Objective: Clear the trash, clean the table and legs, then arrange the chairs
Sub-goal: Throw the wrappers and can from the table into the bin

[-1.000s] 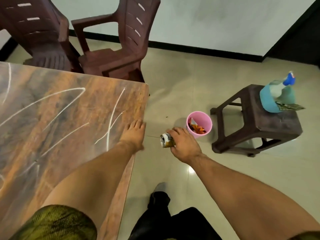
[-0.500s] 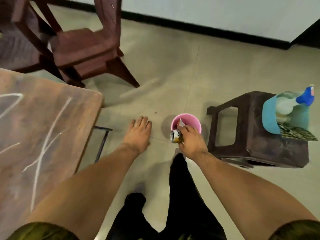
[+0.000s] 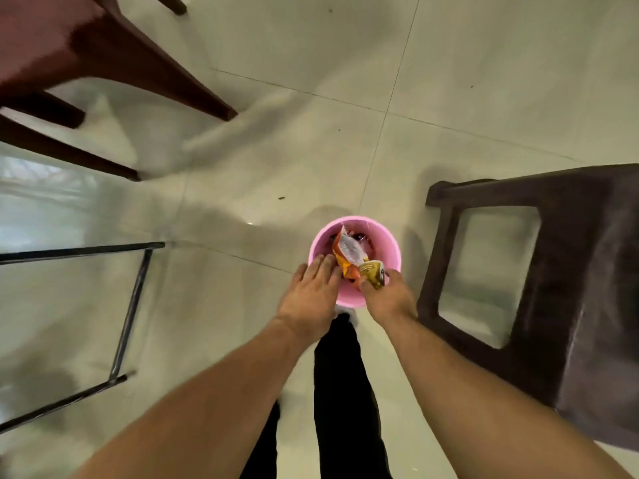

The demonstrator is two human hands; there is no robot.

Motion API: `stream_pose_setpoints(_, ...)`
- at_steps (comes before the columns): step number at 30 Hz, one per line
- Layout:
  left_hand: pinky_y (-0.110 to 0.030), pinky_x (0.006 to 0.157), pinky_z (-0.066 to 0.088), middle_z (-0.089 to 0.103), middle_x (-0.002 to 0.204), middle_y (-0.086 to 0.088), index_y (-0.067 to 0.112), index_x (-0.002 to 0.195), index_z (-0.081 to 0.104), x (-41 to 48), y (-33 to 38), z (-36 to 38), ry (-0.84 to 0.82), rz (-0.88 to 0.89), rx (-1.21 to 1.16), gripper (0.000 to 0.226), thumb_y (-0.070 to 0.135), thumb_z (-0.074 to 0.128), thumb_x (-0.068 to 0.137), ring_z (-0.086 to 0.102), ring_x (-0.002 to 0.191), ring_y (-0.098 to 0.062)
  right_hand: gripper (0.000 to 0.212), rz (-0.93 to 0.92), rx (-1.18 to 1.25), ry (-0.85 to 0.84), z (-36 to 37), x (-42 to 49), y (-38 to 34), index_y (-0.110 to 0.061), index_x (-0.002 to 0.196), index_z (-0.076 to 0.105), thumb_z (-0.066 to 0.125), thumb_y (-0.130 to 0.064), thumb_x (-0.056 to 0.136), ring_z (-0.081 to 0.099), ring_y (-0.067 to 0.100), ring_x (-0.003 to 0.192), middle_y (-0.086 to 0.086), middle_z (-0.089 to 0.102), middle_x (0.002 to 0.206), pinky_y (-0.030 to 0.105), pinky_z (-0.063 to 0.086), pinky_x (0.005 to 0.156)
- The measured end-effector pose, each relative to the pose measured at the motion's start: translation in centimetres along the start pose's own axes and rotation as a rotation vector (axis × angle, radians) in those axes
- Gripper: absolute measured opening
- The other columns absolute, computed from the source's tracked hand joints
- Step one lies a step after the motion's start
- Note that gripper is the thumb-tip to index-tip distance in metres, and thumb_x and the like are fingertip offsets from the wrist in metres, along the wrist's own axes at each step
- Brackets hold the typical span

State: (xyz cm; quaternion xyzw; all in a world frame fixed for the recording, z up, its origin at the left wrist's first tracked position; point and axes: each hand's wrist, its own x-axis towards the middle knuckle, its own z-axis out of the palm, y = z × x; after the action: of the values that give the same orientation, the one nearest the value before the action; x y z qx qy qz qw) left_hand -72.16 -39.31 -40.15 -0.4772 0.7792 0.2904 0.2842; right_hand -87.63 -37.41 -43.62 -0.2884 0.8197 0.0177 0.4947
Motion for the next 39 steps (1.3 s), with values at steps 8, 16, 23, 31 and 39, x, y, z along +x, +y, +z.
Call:
stream_pose_setpoints(8, -0.045, 0.126, 0.003, 0.001, 0.168, -0.007, 0.012, 0.159, 0.005, 1.4, -1.5, 2.2, -0.038, -0.025, -0.040, 0.082, 0.038, 0.055, 0.098, -0.002, 0.155, -0.026, 0.053, 0.277, 0.323, -0.077, 0.9, 5.4, -0.6, -0.016, 0.129, 0.055, 0.072, -0.038, 0.084, 0.062, 0.031, 0.100, 0.005, 0.059, 0.104, 0.048, 0.055, 0.092)
stream_pose_setpoints(16, -0.044, 0.126, 0.003, 0.001, 0.168, -0.008, 0.012, 0.159, 0.004, -6.4, 0.8, -1.4, 0.025, -0.028, -0.056, 0.082, 0.042, 0.051, 0.099, -0.001, 0.155, -0.026, 0.049, 0.169, 0.233, -0.054, -3.2, -5.3, -0.5, -0.011, 0.137, 0.053, 0.069, -0.021, 0.092, 0.058, 0.027, 0.111, 0.010, 0.060, 0.124, 0.023, 0.042, 0.085)
stream_pose_setpoints(23, -0.046, 0.126, 0.007, 0.005, 0.167, -0.009, 0.010, 0.159, 0.006, -17.5, 3.8, -6.1, 0.132, 0.000, -0.091, 0.078, 0.035, 0.049, 0.099, 0.002, 0.155, -0.027, 0.049, -0.071, 0.094, -0.010, -5.9, -20.7, -1.8, -0.023, 0.143, 0.046, 0.057, -0.026, 0.096, 0.057, 0.028, 0.119, 0.008, 0.060, 0.135, 0.024, 0.040, 0.087)
stream_pose_setpoints(31, -0.048, 0.125, 0.008, 0.012, 0.166, -0.011, 0.012, 0.156, 0.018, -29.6, 6.5, -11.8, 0.363, 0.068, -0.014, 0.068, 0.039, 0.044, 0.100, 0.005, 0.154, -0.030, 0.046, -0.498, -0.287, 0.236, -8.5, -35.8, 0.6, -0.023, 0.141, 0.044, 0.051, -0.033, 0.097, 0.050, 0.026, 0.122, 0.001, 0.053, 0.137, 0.041, 0.049, 0.097)
stream_pose_setpoints(39, -0.048, 0.126, 0.007, 0.007, 0.167, -0.014, 0.011, 0.157, 0.015, -32.6, 11.9, -16.4, 0.415, 0.152, 0.147, 0.070, 0.040, 0.043, 0.100, 0.002, 0.154, -0.032, 0.061, -0.475, -0.249, 0.383, -15.9, -39.6, 2.8, -0.022, 0.154, 0.030, 0.051, -0.034, 0.098, 0.030, 0.027, 0.145, 0.006, 0.029, 0.161, 0.043, 0.034, 0.116)
